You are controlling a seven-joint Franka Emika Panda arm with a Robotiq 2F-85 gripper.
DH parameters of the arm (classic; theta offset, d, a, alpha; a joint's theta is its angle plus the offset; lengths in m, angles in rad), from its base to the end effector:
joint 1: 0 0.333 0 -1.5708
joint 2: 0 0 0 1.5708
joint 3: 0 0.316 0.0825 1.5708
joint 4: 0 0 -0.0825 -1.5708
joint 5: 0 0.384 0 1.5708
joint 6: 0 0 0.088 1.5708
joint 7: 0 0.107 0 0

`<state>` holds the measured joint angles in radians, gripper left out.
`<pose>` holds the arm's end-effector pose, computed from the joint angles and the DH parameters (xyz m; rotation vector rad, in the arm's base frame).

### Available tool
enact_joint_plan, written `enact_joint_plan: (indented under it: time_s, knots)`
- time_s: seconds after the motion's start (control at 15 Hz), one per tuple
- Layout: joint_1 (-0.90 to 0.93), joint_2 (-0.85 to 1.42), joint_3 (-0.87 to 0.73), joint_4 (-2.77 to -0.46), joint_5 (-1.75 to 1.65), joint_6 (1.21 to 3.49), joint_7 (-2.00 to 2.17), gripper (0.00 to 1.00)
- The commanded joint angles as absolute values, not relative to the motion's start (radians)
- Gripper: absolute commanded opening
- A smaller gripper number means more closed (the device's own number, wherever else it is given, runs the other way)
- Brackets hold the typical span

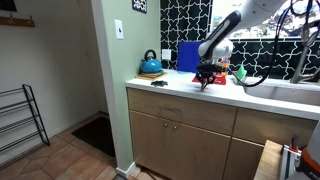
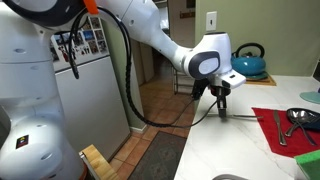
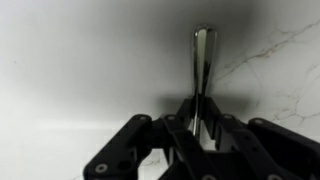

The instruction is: Pick up the dinner knife of the counter top and move it onto the red towel that is on the counter top

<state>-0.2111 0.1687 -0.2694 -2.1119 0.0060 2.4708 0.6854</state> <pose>0.5211 -0.2679 0.3580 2.5965 -1.7052 0.3107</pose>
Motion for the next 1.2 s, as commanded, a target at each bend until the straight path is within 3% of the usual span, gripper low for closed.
enact_joint_plan:
  time_s: [0.0, 1.13]
  knots:
    - [-0.188, 0.128, -0.287, -2.157, -0.084, 2.498, 0.721, 0.04]
    - [-0.21, 0.15, -0.269, -2.138, -0.055, 2.501, 0.537, 0.04]
